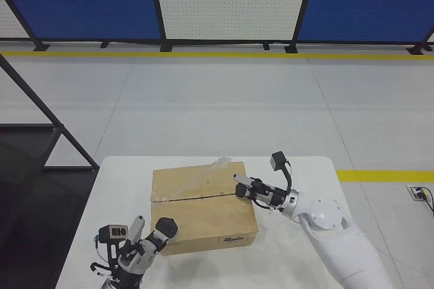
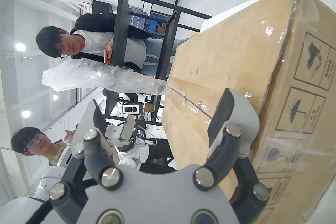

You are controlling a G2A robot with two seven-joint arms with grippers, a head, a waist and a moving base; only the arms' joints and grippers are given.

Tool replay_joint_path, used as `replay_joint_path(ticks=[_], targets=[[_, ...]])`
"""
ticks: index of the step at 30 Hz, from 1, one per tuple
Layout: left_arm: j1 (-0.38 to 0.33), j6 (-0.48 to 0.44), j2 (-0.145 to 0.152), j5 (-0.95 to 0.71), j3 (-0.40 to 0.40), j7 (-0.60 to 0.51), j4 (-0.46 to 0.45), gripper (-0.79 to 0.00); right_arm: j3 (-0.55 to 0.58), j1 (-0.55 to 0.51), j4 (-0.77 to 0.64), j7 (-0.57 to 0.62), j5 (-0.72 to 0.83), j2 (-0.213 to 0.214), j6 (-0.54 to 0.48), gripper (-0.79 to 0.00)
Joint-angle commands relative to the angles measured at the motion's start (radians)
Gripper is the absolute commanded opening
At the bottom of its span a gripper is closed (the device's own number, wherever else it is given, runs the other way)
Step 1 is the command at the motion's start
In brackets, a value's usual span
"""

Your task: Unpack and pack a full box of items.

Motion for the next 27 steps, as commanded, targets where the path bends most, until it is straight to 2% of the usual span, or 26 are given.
replay_joint_path(ticks=[1,5,10,19,27], targets=[[0.026,-0.022,0.002,-0.020,-0.026,-0.008,0.002,0.000,0.000,0.000,0.000,0.000,0.000,0.000,0.000,0.000],[0.067,-0.057,0.006,-0.062,-0.080,-0.043,0.040,0.000,0.000,0.000,0.000,0.000,0.000,0.000,0.000,0.000],[0.080,-0.060,0.010,-0.115,-0.111,-0.085,0.102,0.000,0.000,0.000,0.000,0.000,0.000,0.000,0.000,0.000],[0.044,-0.067,0.009,-0.146,-0.107,-0.103,0.126,0.000,0.000,0.000,0.000,0.000,0.000,0.000,0.000,0.000],[-0.010,-0.059,0.008,-0.155,-0.141,-0.032,0.143,0.000,0.016,-0.027,-0.050,-0.010,-0.026,0.006,0.017,0.000]])
